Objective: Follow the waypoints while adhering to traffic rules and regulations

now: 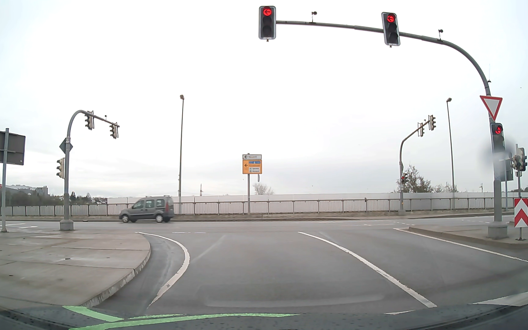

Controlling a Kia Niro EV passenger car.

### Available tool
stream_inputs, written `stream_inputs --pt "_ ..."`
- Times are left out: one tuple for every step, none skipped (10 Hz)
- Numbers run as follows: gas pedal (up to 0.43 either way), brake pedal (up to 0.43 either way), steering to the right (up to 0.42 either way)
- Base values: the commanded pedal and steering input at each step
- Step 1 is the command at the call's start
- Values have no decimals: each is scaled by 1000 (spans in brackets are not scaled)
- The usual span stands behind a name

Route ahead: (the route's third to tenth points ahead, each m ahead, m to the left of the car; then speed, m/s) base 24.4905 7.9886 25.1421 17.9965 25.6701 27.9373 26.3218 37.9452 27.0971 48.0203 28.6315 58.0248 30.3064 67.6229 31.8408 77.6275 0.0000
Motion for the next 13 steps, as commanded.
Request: stream_inputs --pt "0 384 -14" --pt "0 384 -13" --pt "0 384 -14" --pt "0 384 -14" --pt "0 384 -13" --pt "0 384 -14" --pt "0 384 -14" --pt "0 378 -14" --pt "0 378 -14" --pt "0 384 -14" --pt "0 384 -13" --pt "0 378 -14" --pt "0 384 -14"
